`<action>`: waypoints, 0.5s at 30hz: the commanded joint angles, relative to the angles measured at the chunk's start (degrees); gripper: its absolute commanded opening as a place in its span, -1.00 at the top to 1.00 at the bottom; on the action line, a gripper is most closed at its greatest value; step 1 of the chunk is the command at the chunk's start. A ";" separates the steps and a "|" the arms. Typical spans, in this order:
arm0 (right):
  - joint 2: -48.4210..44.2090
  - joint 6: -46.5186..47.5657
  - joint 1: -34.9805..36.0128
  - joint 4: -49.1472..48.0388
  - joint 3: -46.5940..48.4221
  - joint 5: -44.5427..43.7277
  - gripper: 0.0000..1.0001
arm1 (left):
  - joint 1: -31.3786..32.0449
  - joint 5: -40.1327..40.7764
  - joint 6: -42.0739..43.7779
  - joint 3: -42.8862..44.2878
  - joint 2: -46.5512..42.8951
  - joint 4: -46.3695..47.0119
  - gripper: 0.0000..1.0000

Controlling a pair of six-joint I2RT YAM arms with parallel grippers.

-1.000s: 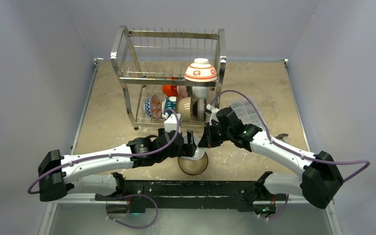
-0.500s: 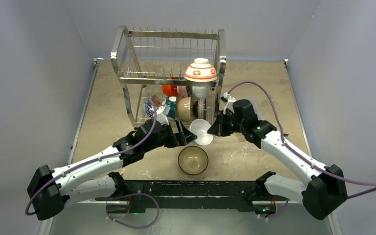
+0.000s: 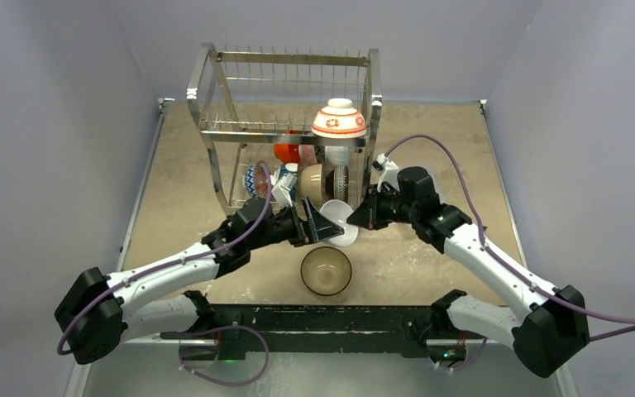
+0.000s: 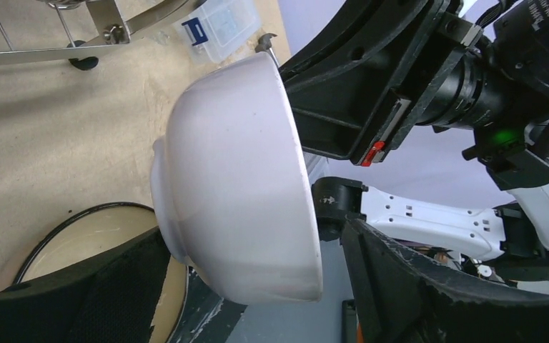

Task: Load the bowls into the dish rack
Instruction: Pick up the bowl from the center of the board.

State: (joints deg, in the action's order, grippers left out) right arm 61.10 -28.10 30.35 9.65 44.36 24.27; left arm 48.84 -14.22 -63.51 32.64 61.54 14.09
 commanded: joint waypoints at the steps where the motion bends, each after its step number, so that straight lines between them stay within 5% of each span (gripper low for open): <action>1: 0.41 3.23 0.06 -0.80 2.35 0.82 1.00 | -0.28 -0.66 0.02 2.49 1.98 1.92 -0.66; 15: 1.61 4.26 0.07 -1.04 3.38 1.83 1.00 | -0.24 -1.87 -0.22 4.02 5.87 3.84 -0.11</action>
State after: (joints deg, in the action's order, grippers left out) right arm 62.76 -24.86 30.35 10.33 44.56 24.27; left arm 48.73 -15.09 -63.75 34.41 67.11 14.24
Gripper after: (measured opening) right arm 0.025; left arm 0.588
